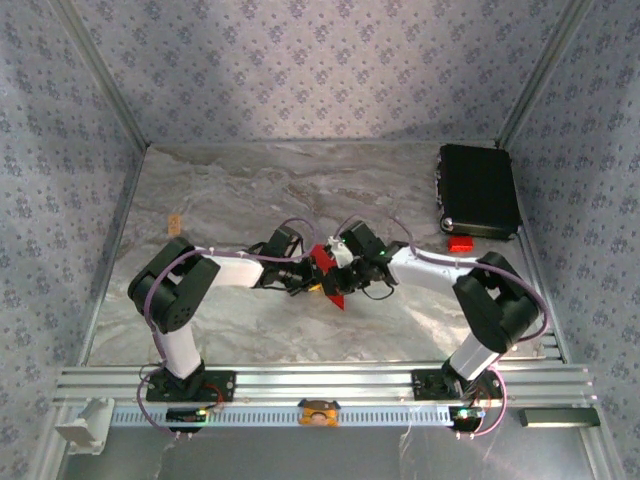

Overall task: Fold a paper plane with a square sheet of paper (pick it up from the middle)
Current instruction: Third fold the triangle at the center of the table.

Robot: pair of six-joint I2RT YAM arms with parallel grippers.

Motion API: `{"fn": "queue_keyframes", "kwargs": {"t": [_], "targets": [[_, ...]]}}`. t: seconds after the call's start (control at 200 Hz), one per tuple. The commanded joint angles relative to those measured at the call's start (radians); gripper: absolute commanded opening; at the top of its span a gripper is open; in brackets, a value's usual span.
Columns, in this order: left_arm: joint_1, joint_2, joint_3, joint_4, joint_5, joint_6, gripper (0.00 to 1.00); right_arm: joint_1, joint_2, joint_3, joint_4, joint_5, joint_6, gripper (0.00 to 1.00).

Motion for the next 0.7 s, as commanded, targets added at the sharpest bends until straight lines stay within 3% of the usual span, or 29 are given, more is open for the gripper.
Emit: {"fn": "queue_keyframes", "kwargs": {"t": [0.0,0.455,0.695], "targets": [[-0.004,0.025,-0.001,-0.023,-0.042,0.007,0.0,0.016,0.048,0.039,-0.08,0.032,-0.009,0.02],[-0.004,0.026,0.01,-0.033,-0.039,0.009,0.0,0.025,0.087,0.04,-0.111,0.109,-0.007,0.02],[-0.004,0.031,0.013,-0.041,-0.038,0.011,0.0,0.017,0.073,0.006,-0.097,0.092,-0.007,0.02]]}}
